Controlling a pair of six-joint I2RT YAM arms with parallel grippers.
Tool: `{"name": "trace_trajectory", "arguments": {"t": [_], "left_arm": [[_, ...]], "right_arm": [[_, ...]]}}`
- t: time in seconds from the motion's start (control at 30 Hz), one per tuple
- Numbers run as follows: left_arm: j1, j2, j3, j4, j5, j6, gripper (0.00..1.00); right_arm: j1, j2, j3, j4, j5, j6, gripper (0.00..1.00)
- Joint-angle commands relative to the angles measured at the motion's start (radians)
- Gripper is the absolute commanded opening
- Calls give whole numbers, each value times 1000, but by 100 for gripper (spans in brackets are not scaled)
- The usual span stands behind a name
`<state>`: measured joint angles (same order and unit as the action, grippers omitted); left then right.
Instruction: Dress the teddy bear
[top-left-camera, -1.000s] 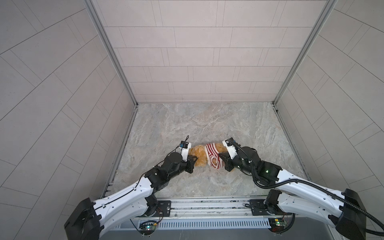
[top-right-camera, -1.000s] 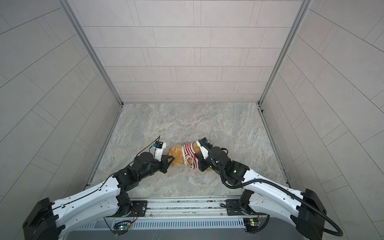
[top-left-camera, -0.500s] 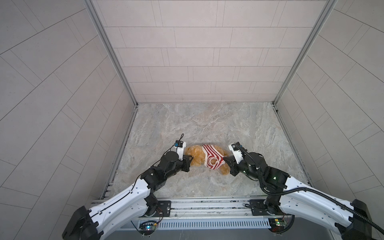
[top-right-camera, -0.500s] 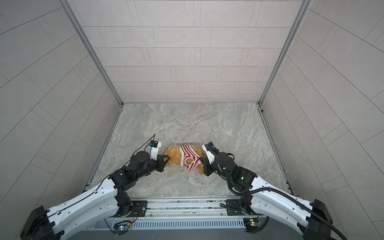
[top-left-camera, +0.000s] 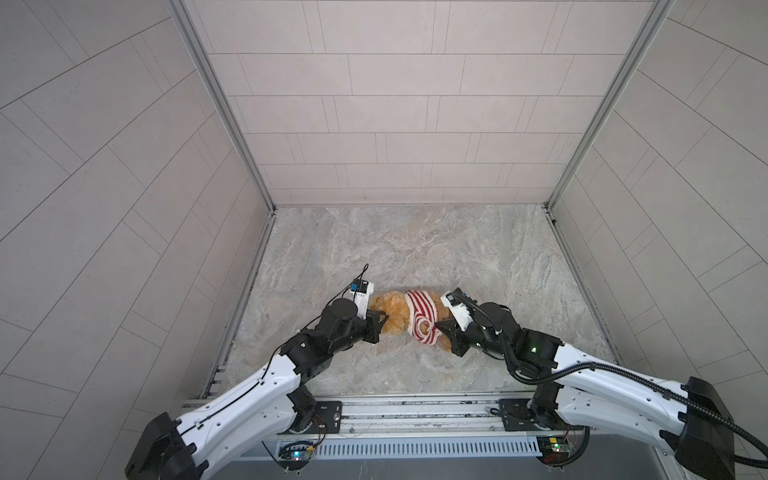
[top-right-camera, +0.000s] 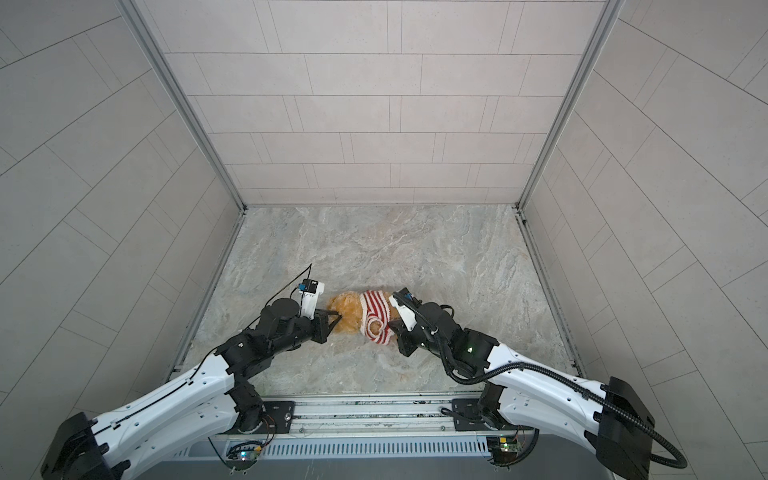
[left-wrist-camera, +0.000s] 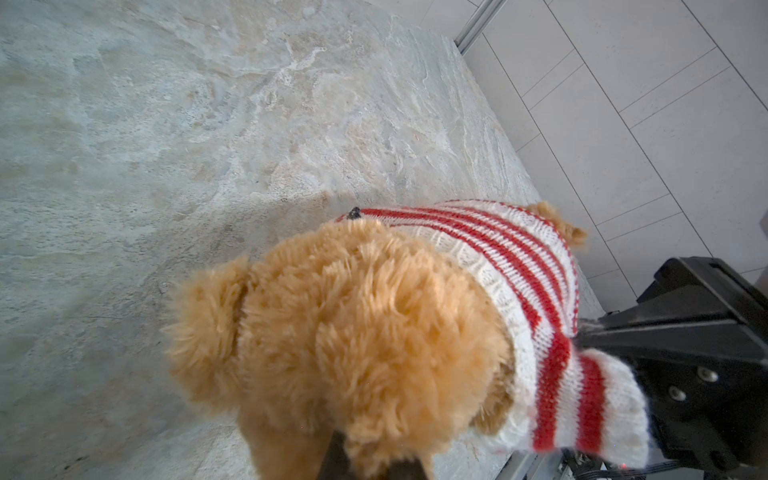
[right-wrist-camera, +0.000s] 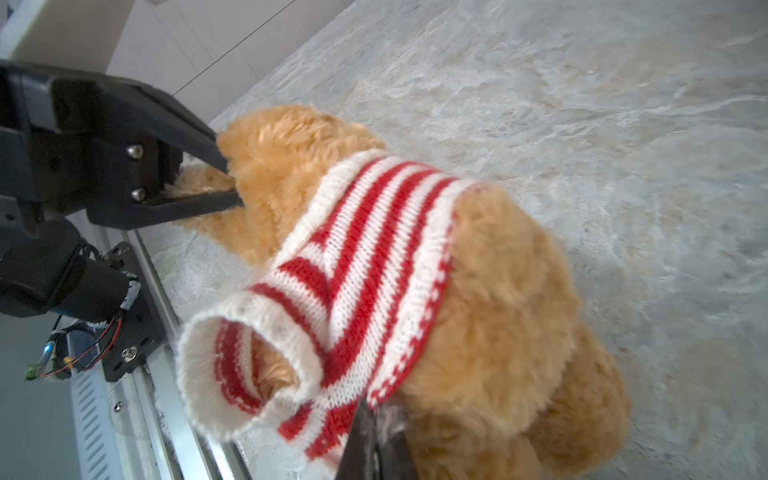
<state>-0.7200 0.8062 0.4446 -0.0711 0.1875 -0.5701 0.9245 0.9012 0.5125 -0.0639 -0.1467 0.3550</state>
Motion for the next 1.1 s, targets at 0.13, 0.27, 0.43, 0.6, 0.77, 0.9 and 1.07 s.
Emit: {"name": "trace_trajectory", "arguments": {"t": [0.13, 0.27, 0.43, 0.6, 0.77, 0.9, 1.07], "left_arm": [[9, -9, 122, -143, 69, 55, 0], [9, 16, 155, -199, 91, 87, 0], [9, 35, 197, -245, 128, 131, 0], [8, 59, 237, -283, 157, 169, 0], [8, 76, 250, -285, 174, 168, 0], [9, 85, 244, -260, 180, 148, 0], [10, 101, 241, -222, 174, 129, 0]], "right_arm": [[92, -95, 67, -127, 68, -161, 17], [155, -139, 100, -167, 126, -229, 30], [191, -106, 159, -180, 164, -286, 41], [192, -27, 197, -187, 194, -337, 41], [192, 15, 222, -212, 167, -352, 39], [200, 35, 217, -209, 164, -340, 31], [218, 46, 202, -203, 202, -315, 5]]}}
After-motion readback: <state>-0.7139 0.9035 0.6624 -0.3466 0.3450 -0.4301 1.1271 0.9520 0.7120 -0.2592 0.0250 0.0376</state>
